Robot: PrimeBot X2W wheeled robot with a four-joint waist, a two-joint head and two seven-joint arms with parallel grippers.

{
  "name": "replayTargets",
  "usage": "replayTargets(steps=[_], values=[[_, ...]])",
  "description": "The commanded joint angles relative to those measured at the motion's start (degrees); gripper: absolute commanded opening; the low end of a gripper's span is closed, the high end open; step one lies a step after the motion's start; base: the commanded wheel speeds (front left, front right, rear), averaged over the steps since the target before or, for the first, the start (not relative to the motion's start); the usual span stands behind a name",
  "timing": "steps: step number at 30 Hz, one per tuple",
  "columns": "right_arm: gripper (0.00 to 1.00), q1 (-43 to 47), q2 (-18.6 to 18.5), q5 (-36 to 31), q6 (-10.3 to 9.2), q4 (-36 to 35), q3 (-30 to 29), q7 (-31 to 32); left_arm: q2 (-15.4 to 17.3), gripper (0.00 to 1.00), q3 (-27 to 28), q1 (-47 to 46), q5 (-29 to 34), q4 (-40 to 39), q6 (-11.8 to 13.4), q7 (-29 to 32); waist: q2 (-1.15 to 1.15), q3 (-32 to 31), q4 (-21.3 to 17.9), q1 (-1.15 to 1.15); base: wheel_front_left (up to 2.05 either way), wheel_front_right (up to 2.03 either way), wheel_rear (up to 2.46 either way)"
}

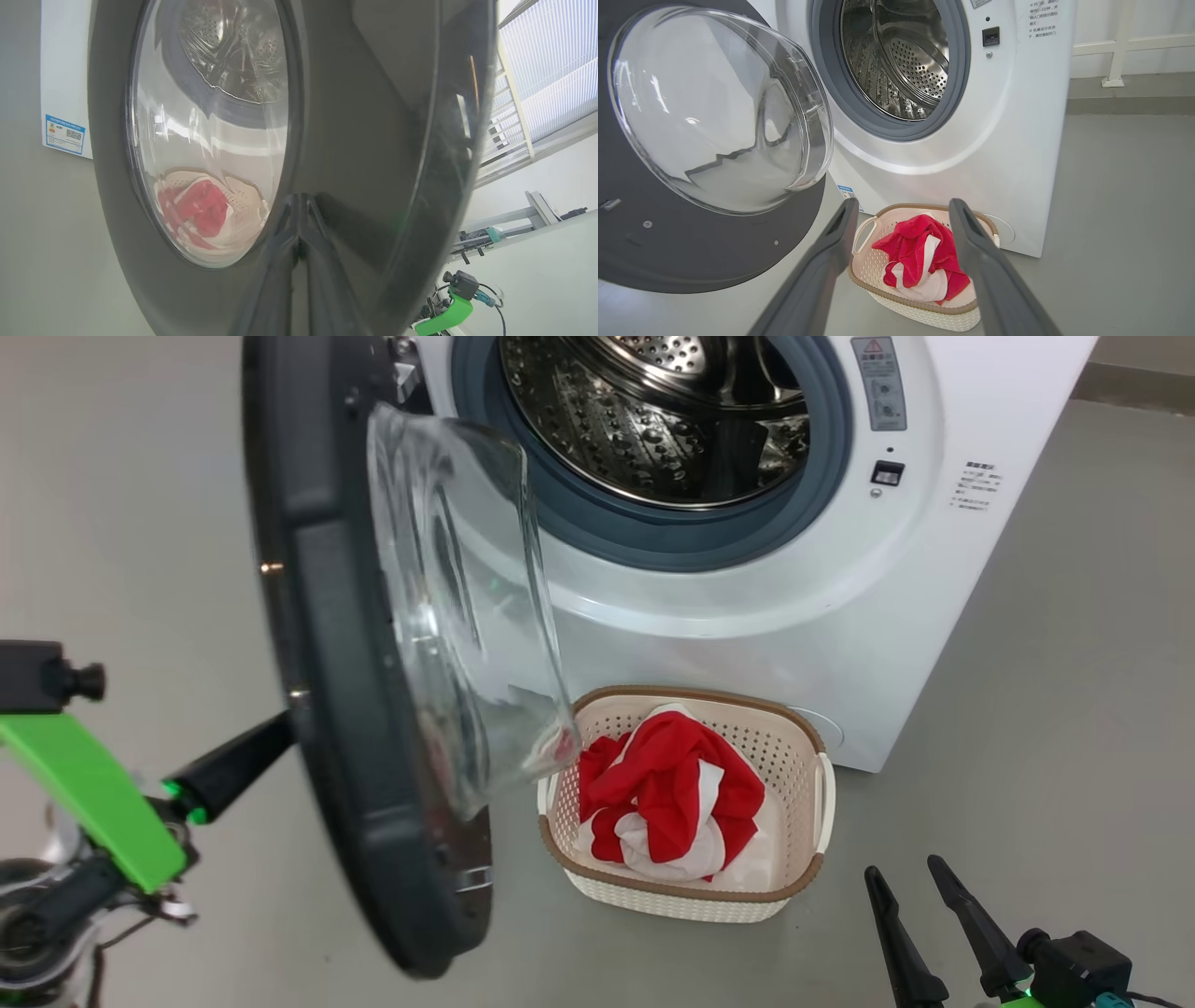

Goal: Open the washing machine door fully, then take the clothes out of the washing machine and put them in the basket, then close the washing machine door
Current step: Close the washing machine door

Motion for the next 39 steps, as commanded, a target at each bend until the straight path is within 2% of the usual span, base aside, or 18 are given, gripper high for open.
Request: replayTargets(steps=[1, 11, 24, 28, 31, 34, 37, 39], values=[[1.00, -0.5, -0.3, -0.7, 0.43, -1.3, 0.9, -0.4, 0.7, 0.00, 1.0, -1.7, -0.6, -3.4, -0.5, -0.7, 0.00, 0.1, -0.5, 0.00, 0.00, 0.00, 0.00], [1.00, -0.7, -0.1, -0.8, 0.43, -1.4, 0.8, -0.4, -2.4, 0.00, -2.3, -3.0, -0.1, -5.5, -0.5, -4.6, 0.00, 0.1, -1.4, 0.00, 0.00, 0.00, 0.00], [1.00, -0.3, 0.2, -0.7, 0.43, -1.3, 1.0, -0.4, -2.5, 0.00, -2.4, -0.5, 0.3, -2.0, -0.5, -10.7, 0.00, -0.7, -0.9, 0.00, 0.00, 0.00, 0.00], [1.00, 0.2, 0.2, -0.6, 0.43, -1.3, 1.3, -0.4, -2.4, 0.30, -2.2, 2.2, 0.8, -0.2, -0.5, -13.6, 0.00, -1.3, 0.0, 0.00, 0.00, 0.00, 0.00], [1.00, 0.4, 0.2, -0.6, 0.43, -1.2, 1.5, -0.4, -2.8, 0.36, -2.1, 4.1, 1.4, 1.7, -0.5, -16.4, 0.00, -1.6, 0.9, 0.00, 0.00, 0.00, 0.00], [1.00, 0.5, 0.1, -0.5, 0.43, -1.1, 1.6, -0.4, -3.1, 0.49, -2.1, 6.0, 1.9, 3.3, -0.5, -19.3, 0.00, -2.0, 1.6, 0.00, 0.00, 0.00, 0.00], [1.00, 0.6, 0.0, -0.5, 0.43, -1.1, 1.7, -0.4, -3.6, 0.85, -2.4, 8.1, 2.2, 4.6, -0.5, -22.0, 0.00, -2.3, 2.3, 0.00, 0.00, 0.00, 0.00], [1.00, 0.6, 0.0, -0.4, 0.43, -1.0, 1.8, -0.4, -4.0, 0.97, -2.4, 9.7, 2.1, 5.2, -0.5, -23.9, 0.00, -2.4, 2.7, 0.00, 0.00, 0.00, 0.00]])
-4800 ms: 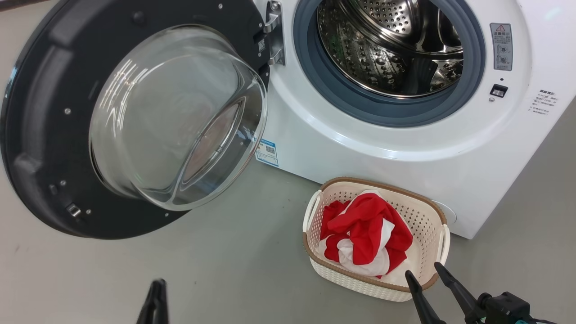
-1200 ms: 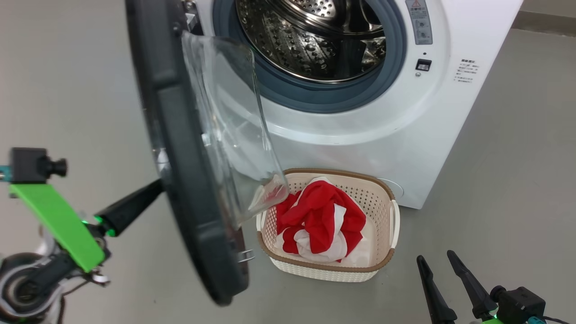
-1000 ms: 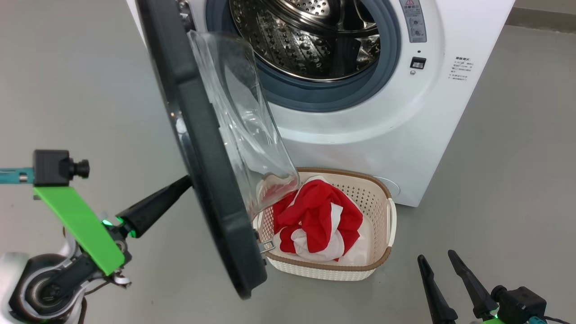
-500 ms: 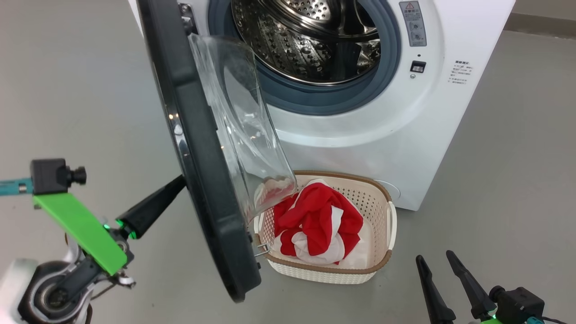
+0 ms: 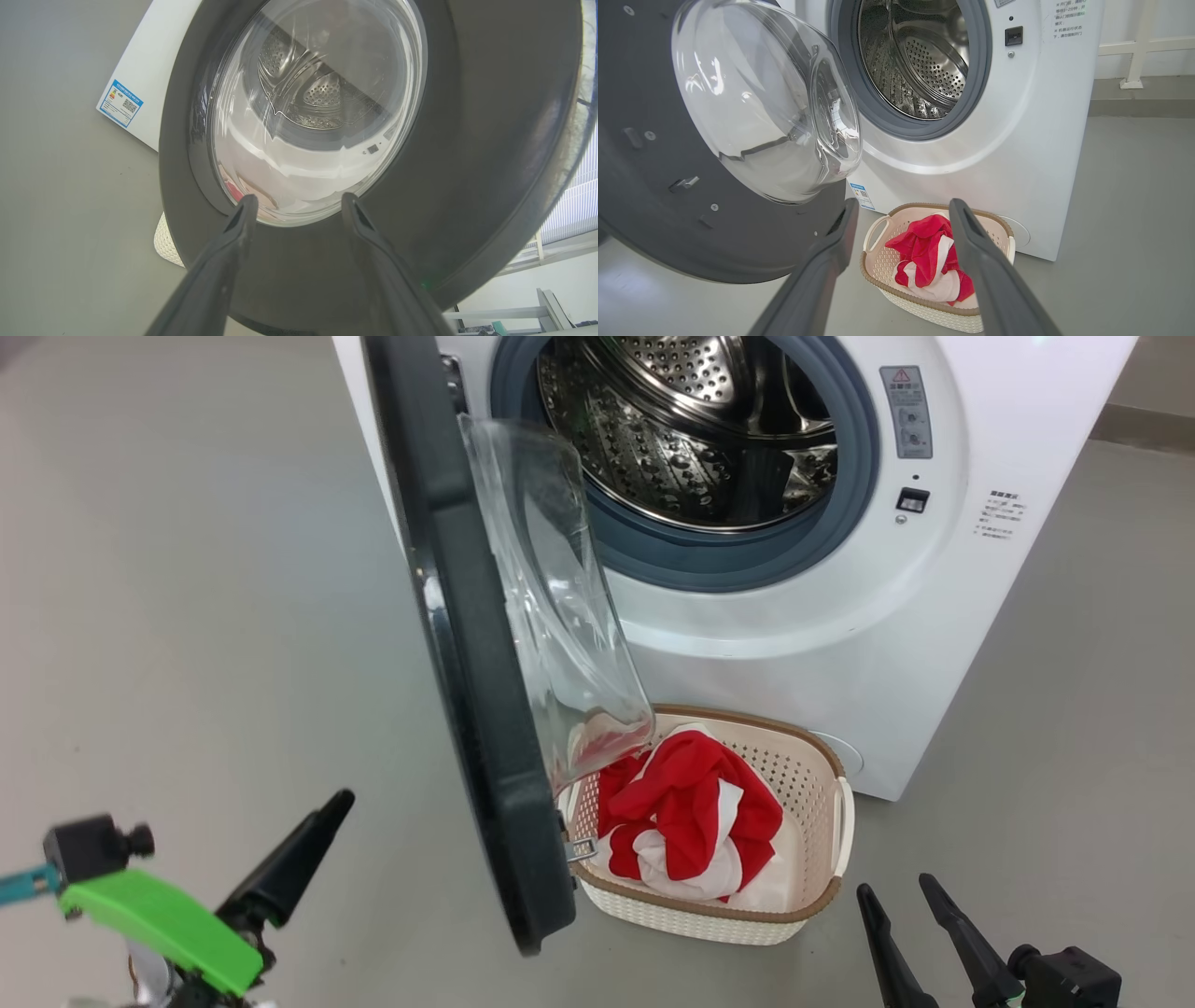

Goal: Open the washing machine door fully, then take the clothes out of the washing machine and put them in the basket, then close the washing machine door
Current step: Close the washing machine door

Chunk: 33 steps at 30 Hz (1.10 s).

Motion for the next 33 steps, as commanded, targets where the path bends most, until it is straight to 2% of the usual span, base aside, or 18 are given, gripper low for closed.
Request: replayTargets(steps=[1, 8, 14, 22, 27, 33], values=[[1.00, -0.8, -0.7, -0.5, 0.43, -1.2, 1.4, -0.4, 1.4, 1.00, 2.7, -0.2, 0.1, -0.6, -0.4, -1.6, 0.00, -0.2, 0.5, 0.00, 0.00, 0.00, 0.00], [1.00, -1.6, -0.9, -0.5, 0.43, -1.2, 1.6, -0.4, -0.6, 1.00, 3.5, 4.8, -2.8, 1.7, -0.4, -6.8, 0.00, 0.5, 1.4, 0.00, 0.00, 0.00, 0.00], [1.00, -1.8, -1.1, -0.3, 0.43, -1.1, 1.7, -0.4, -1.8, 1.00, 3.1, 7.7, -2.7, 3.3, -0.4, -10.5, 0.00, 0.7, 1.9, 0.00, 0.00, 0.00, 0.00], [1.00, -2.8, -1.3, -0.2, 0.43, -0.6, 2.0, -0.4, -3.1, 1.00, 0.2, 9.4, 1.3, 7.3, -0.4, -19.3, 0.00, 1.1, 2.0, 0.00, 0.00, 0.00, 0.00], [1.00, -3.3, -1.3, 0.0, 0.43, -0.4, 2.1, -0.4, -3.0, 1.00, -4.0, 9.5, 5.8, 9.5, -0.4, -24.8, 0.00, 1.0, 1.9, 0.00, 0.00, 0.00, 0.00], [1.00, -3.8, -1.4, 0.0, 0.43, -0.4, 2.1, -0.4, -3.7, 1.00, -6.7, 9.1, 12.3, 11.6, -0.4, -27.7, 0.00, 1.1, 1.7, 0.00, 0.00, 0.00, 0.00]])
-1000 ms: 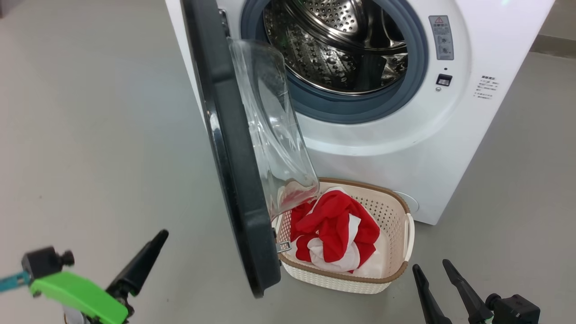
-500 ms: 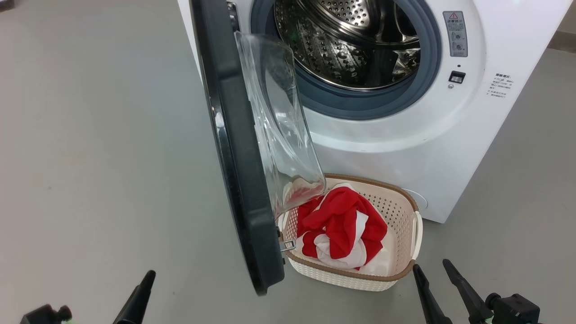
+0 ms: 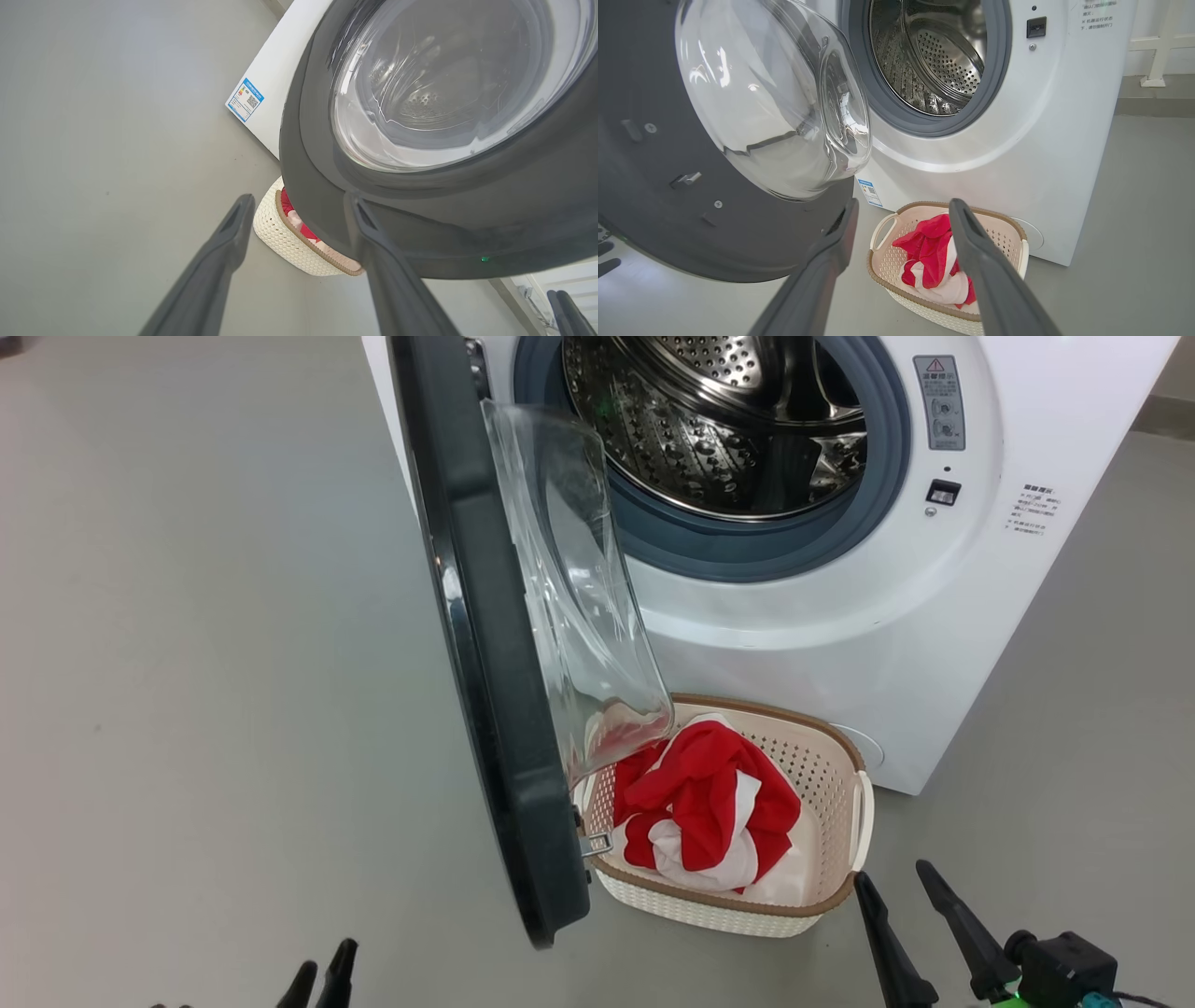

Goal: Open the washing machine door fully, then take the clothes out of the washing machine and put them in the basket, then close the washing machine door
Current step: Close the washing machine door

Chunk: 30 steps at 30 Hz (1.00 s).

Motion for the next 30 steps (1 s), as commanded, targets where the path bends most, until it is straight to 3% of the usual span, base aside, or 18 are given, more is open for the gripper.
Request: replayTargets(steps=[1, 8, 19, 30], values=[[1.00, -2.4, -0.8, -0.1, 0.43, -1.3, 1.4, -0.4, 0.0, 1.00, 3.2, -1.3, 2.2, -0.9, -0.4, -0.7, 0.00, 0.1, 0.0, 0.00, 0.00, 0.00, 0.00], [1.00, -2.7, -0.9, -0.2, 0.43, -1.3, 1.2, -0.4, -4.3, 1.00, 10.2, 0.9, 15.9, -2.2, -0.4, -0.7, 0.00, 0.3, 0.0, 0.00, 0.00, 0.00, 0.00], [1.00, -3.0, -1.0, -0.1, 0.43, -1.3, 1.3, -0.4, -11.6, 1.00, 21.3, 4.0, 49.7, -3.9, -0.4, -0.7, 0.00, 0.3, -0.1, 0.00, 0.00, 0.00, 0.00], [1.00, -2.9, -1.1, -0.1, 0.43, -1.3, 1.4, -0.4, -16.2, 1.00, 27.4, 6.1, 61.8, -10.6, -0.4, -0.7, 0.00, 0.3, -0.3, 0.00, 0.00, 0.00, 0.00]])
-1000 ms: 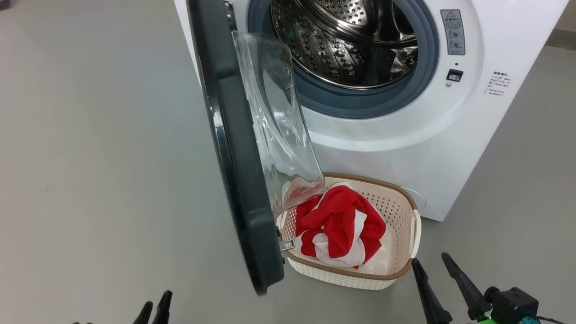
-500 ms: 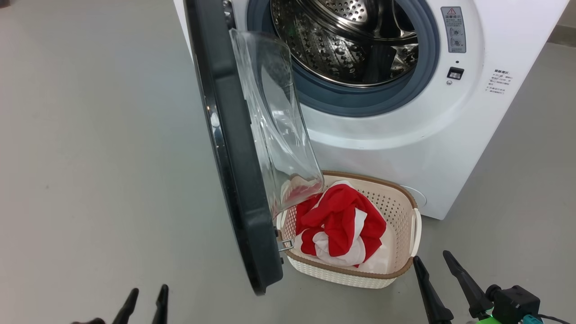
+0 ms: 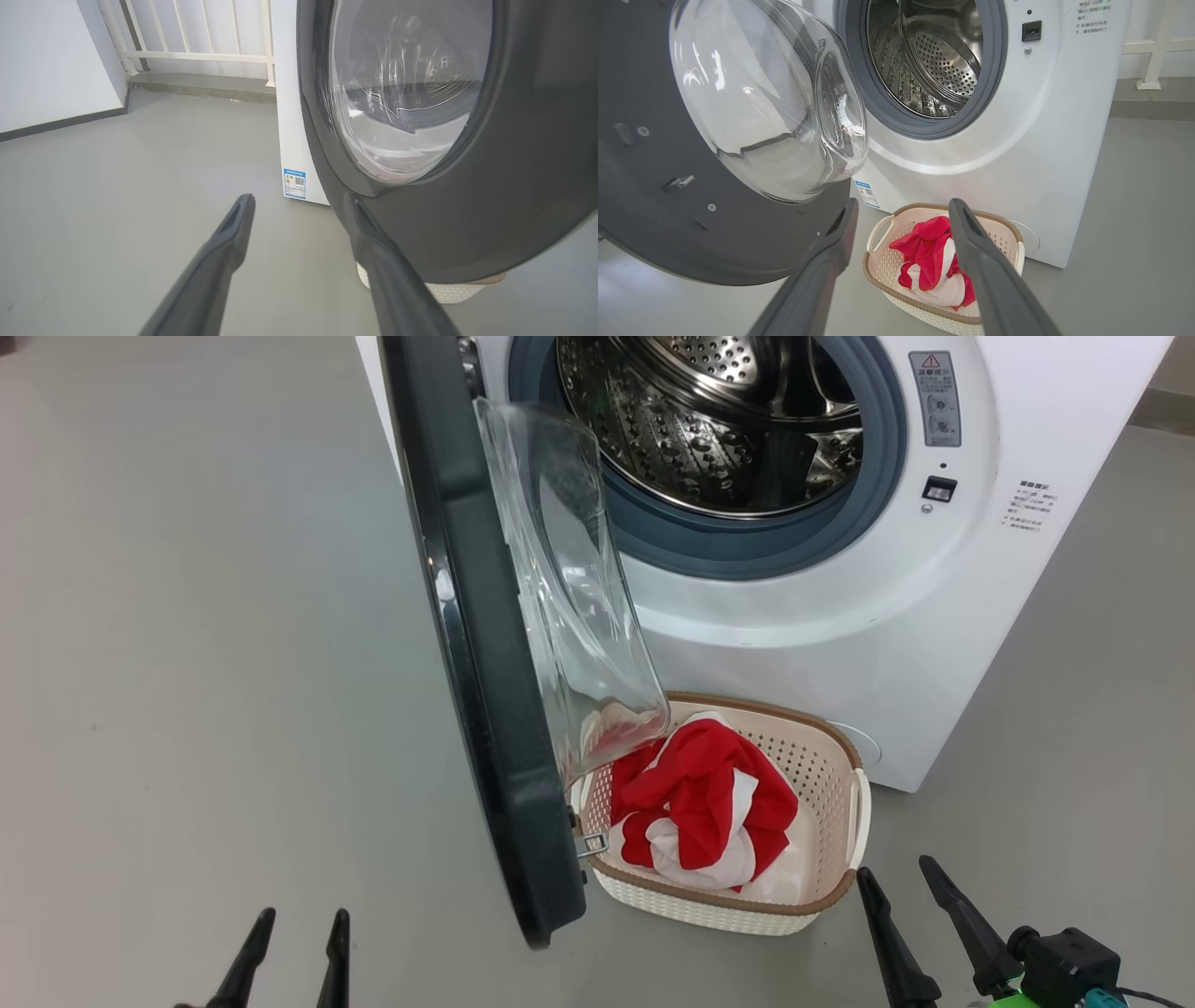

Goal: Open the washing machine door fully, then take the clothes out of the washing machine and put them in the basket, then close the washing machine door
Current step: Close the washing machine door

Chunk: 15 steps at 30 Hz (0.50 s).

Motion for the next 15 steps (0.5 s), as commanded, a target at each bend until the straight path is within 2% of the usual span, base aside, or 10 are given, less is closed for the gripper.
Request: replayTargets(steps=[1, 15], values=[[1.00, -2.3, -0.7, -0.1, 0.43, -1.3, 1.4, -0.4, 0.1, 1.00, 2.4, 0.0, 0.7, -1.8, -0.3, -0.7, 0.00, -0.1, -0.1, 0.00, 0.00, 0.00, 0.00], [1.00, -1.8, -0.7, -0.1, 0.43, -1.3, 1.3, -0.4, -0.9, 1.00, 2.6, 0.9, 1.3, -2.5, -0.3, -0.7, 0.00, -0.2, -0.4, 0.00, 0.00, 0.00, 0.00]])
